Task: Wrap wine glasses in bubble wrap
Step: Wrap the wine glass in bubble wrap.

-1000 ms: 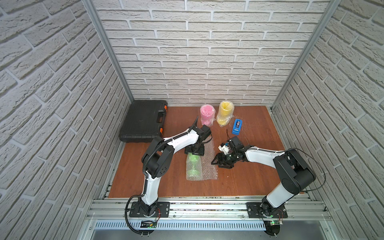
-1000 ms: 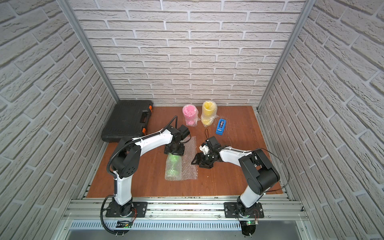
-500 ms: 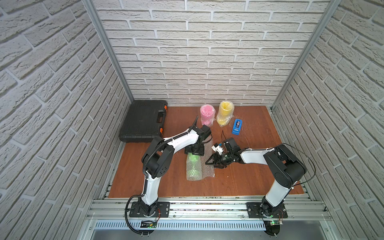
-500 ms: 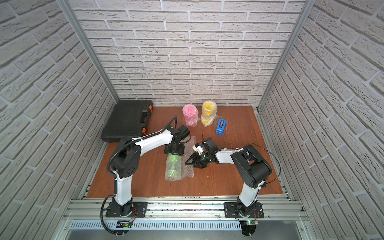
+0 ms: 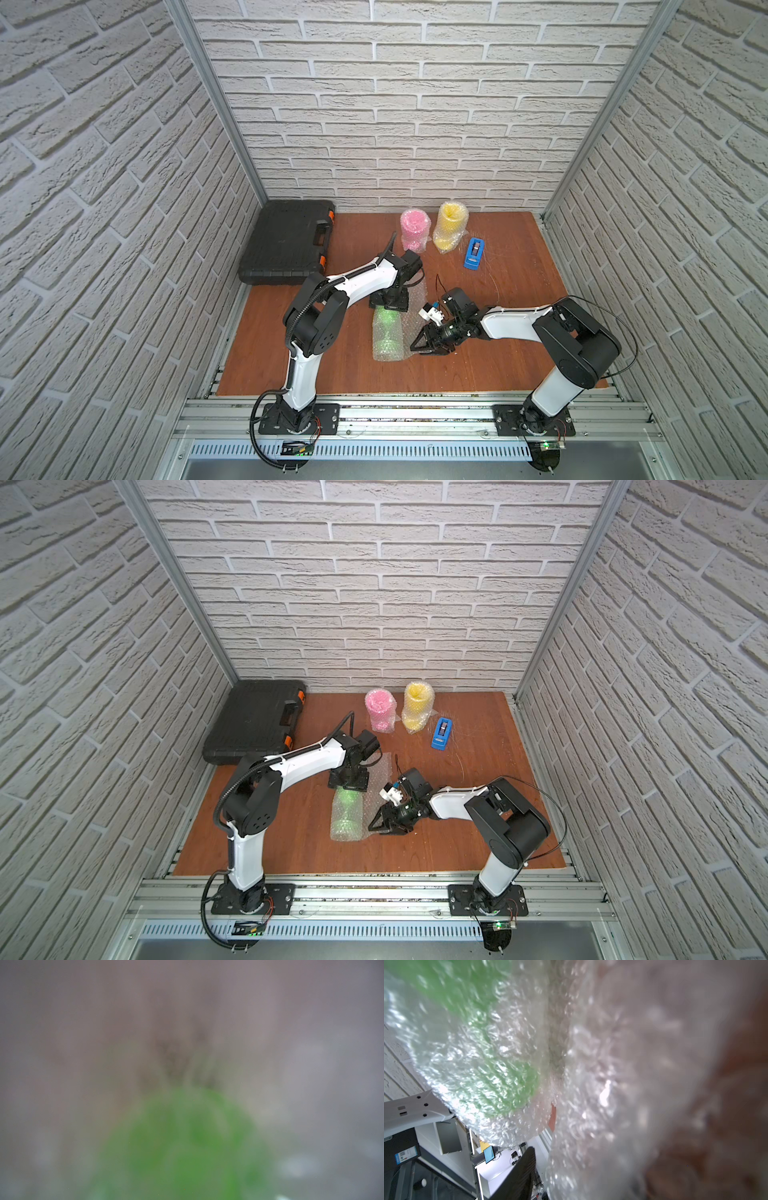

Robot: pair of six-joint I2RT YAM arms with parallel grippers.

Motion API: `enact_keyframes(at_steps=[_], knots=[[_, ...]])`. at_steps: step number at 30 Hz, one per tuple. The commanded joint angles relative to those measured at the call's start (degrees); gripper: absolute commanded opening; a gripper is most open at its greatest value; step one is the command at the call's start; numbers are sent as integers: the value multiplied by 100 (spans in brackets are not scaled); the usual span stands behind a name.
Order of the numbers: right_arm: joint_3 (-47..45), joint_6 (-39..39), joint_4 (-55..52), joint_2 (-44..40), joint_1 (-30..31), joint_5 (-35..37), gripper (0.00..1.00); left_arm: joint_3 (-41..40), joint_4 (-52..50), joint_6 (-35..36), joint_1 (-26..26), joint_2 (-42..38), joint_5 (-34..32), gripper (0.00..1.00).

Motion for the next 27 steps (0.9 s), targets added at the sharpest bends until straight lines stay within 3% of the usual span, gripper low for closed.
enact_keyframes(at_steps=[1,6,20,27], knots=[[247,59,-30,-201,-68,620,50,-120,-187,-77,39,0,-105,68],[490,220,-104,-119,-210,934,43,-111,-147,-119,51,-20,-133,70],[932,265,-1230,-403,-108,1684,3,-418,159,-323,166,-202,29,67],[1293,875,-927,-470,603,1948,3,-453,231,-385,185,-186,70,67]])
